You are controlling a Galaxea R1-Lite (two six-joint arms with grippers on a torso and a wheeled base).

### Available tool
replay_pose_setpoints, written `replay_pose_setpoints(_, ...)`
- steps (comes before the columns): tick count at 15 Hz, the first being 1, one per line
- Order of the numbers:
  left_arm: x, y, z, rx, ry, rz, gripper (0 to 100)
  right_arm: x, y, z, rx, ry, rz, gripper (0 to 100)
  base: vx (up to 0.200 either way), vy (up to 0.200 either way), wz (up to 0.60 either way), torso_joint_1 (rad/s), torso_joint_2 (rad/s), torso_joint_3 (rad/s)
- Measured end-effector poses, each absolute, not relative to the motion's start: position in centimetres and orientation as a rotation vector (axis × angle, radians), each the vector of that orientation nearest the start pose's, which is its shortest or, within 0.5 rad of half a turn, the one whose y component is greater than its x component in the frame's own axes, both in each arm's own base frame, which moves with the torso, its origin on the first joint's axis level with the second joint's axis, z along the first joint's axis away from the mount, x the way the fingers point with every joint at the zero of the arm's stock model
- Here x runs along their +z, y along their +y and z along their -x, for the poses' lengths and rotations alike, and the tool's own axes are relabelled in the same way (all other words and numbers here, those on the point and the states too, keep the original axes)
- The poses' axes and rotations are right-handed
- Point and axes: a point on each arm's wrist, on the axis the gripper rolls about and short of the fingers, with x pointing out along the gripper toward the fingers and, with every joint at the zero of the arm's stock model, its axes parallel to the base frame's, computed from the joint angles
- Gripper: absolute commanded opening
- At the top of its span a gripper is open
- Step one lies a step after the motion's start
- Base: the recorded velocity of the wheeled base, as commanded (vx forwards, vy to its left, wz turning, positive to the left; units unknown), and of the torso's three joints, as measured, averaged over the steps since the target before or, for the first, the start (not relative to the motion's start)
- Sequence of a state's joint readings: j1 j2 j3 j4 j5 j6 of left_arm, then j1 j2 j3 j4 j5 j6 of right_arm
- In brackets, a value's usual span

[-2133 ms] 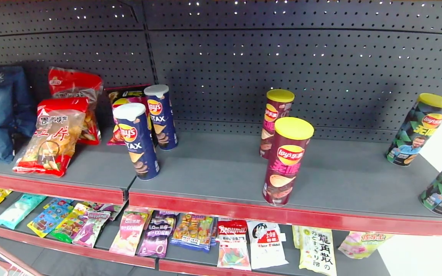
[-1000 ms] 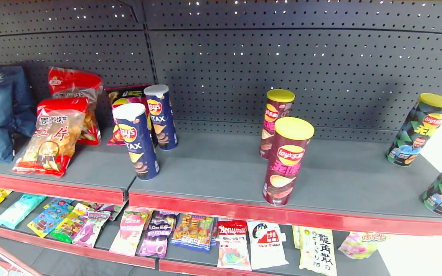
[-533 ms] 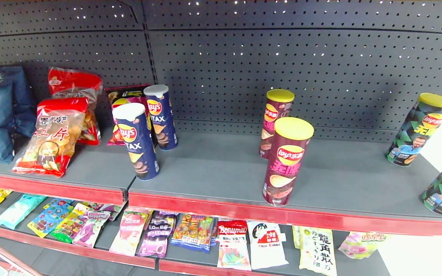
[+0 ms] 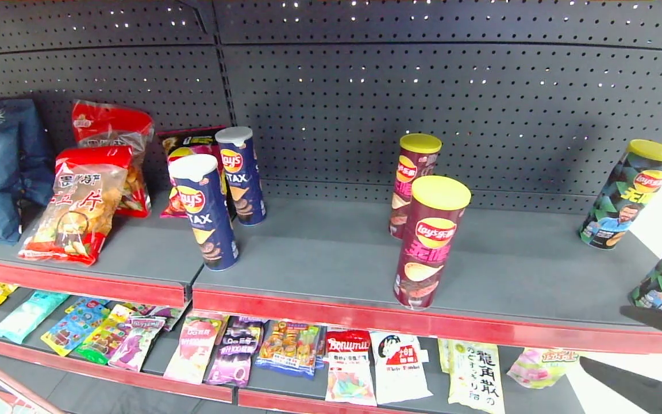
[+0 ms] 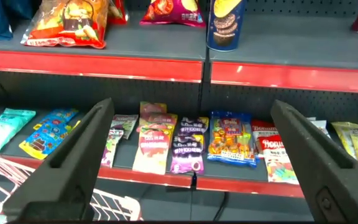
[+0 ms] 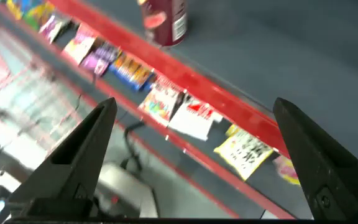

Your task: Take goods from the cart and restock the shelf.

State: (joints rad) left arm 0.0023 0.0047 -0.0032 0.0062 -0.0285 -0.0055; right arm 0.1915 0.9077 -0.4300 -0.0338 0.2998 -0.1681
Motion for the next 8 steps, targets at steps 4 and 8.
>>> replay_pose_setpoints(4,7.6,-0.1,2.3,-0.027,0.006,0.005,100,16.8,3.8,-14.4,0.514,0.562,0.152,100,0.000,0.000,0.00,0.000,0.00,0.000)
replay_pose_setpoints(8,7.6,-0.1,2.3,-0.027,0.006,0.004,100,15.9,5.0,-18.7,0.515,0.661,0.155,100,0.000,0.000,0.00,0.000,0.00,0.000)
